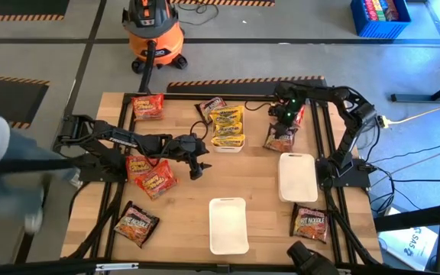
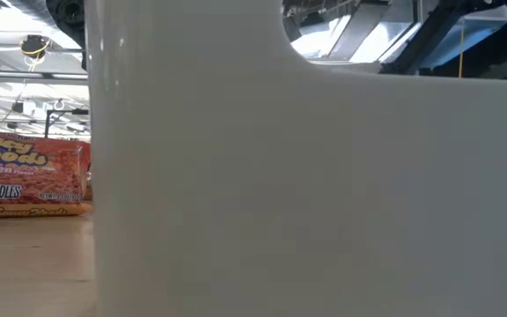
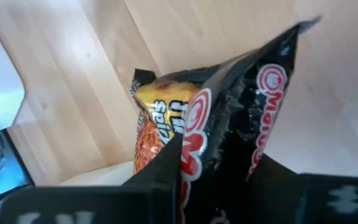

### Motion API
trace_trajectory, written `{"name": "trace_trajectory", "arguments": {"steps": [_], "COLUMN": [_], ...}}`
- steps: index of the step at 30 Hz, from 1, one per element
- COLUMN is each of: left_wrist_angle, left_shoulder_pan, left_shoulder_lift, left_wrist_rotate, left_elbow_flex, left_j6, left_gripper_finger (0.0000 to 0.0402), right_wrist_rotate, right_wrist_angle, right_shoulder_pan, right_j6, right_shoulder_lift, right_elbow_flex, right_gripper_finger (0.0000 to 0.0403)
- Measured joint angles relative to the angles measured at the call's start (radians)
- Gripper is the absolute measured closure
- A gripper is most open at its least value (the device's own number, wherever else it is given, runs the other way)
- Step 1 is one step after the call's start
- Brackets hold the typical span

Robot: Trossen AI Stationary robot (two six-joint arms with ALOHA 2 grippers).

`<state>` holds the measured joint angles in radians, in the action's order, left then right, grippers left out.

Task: Sort Maruchan noodles
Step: Put the top right black noodle pack into the right white bin

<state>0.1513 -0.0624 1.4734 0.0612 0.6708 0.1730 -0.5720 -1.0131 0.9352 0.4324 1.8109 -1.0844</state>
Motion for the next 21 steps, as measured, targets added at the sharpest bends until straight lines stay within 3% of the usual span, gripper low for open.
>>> {"name": "trace_trajectory", "arguments": {"steps": [11, 21], "left_wrist_angle": [0.000, 0.017], "left_shoulder_pan": [0.000, 0.000], "left_shoulder_lift": [0.000, 0.000], "left_wrist_rotate": [0.000, 0.000], "left_elbow_flex": [0.000, 0.000], "left_j6": [0.000, 0.009], "left_gripper_finger": [0.0114, 0.0114], "right_wrist_rotate": [0.041, 0.128], "right_wrist_angle": [-0.028, -0.031], "right_shoulder_pan": [-0.034, -0.228], "right_j6": [-0.033, -0.136], "right_shoulder_lift": [-0.091, -0.321], "right_elbow_flex": [-0.066, -0.082], "right_gripper_finger": [0.0336, 0.0336]}}
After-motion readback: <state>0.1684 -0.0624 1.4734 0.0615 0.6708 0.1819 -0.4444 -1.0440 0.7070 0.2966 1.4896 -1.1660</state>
